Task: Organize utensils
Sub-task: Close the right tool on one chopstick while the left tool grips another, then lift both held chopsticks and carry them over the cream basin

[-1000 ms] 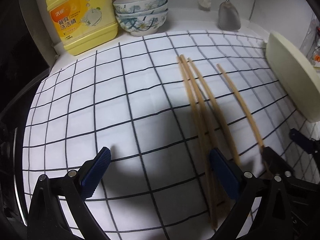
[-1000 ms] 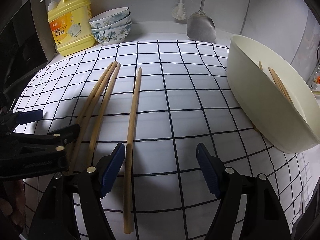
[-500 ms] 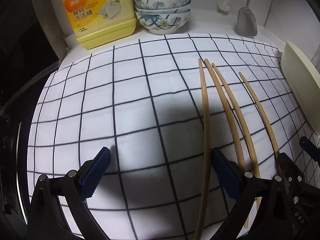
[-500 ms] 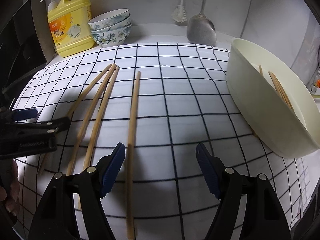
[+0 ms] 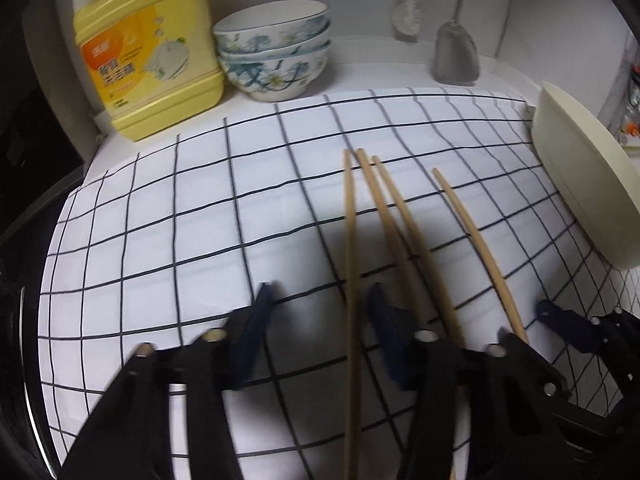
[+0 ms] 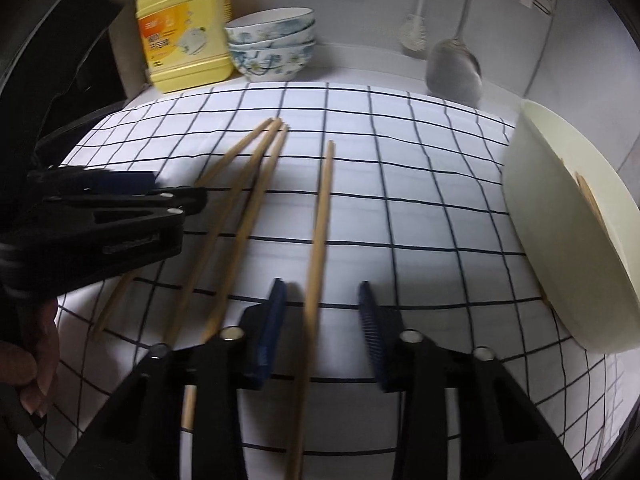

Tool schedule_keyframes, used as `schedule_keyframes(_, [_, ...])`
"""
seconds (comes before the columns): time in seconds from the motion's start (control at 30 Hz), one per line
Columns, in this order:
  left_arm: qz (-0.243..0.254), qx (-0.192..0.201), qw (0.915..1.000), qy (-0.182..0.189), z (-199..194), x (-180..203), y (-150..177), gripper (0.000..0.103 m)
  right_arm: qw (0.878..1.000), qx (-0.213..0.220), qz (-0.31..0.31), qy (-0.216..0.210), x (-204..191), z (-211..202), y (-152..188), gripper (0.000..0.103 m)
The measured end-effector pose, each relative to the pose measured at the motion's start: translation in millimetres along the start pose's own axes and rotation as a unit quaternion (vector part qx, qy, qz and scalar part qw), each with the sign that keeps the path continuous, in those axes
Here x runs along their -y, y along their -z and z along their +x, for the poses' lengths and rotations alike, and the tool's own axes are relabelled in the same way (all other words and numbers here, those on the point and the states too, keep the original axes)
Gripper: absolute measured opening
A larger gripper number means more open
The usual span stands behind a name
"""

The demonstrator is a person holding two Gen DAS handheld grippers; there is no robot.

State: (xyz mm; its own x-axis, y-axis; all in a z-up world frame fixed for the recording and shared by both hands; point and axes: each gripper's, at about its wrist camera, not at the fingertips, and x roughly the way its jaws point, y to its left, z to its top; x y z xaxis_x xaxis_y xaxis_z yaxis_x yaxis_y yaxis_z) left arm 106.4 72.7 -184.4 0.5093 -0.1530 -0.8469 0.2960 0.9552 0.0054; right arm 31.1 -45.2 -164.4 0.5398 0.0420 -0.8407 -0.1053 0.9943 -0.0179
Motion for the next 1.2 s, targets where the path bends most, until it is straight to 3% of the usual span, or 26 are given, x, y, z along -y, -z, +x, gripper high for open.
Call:
schedule_keyframes(0.07, [0.015,-0.002,0.9999,0.005,-0.9,8.6,-0.6,0.007,1.000,0.000,-0.001,-0.008,-2.8,0.2,-0.6,0.019])
schedule_keyframes(0.17, [0.022,-0.001,0.9997,0.002,-1.6,10.8,0.5,0.007,1.000,-0.001,-0.011,-0.010,-7.8,0.0,-1.6,0.007])
schedule_keyframes(0.5, [0.017,-0.017,0.9993,0.029,-21.4,-8.7,17.7,0.007,0.997,-0.013,0.066,-0.033,10.4,-14.2,5.0,0.006])
schedule_keyframes(0.8, [0.054,-0.004,0.9970,0.055,-81.0,-4.6,27.2,0.007,0.993,-0.002,0.114,-0.020,18.3,-74.5,11.9,0.006])
schedule_keyframes(0.97, [0.082,0.019,0.9919,0.095,-118.5,21.4,17.3,0.007,0.989,0.026,0.142,0.000,39.9,-120.8,10.8,0.006])
schedule_keyframes(1.2, [0.117,0.057,0.9797,0.153,-147.3,86.2,-17.6,0.007,0.979,0.064,0.188,0.046,106.6,-168.8,12.1,0.006])
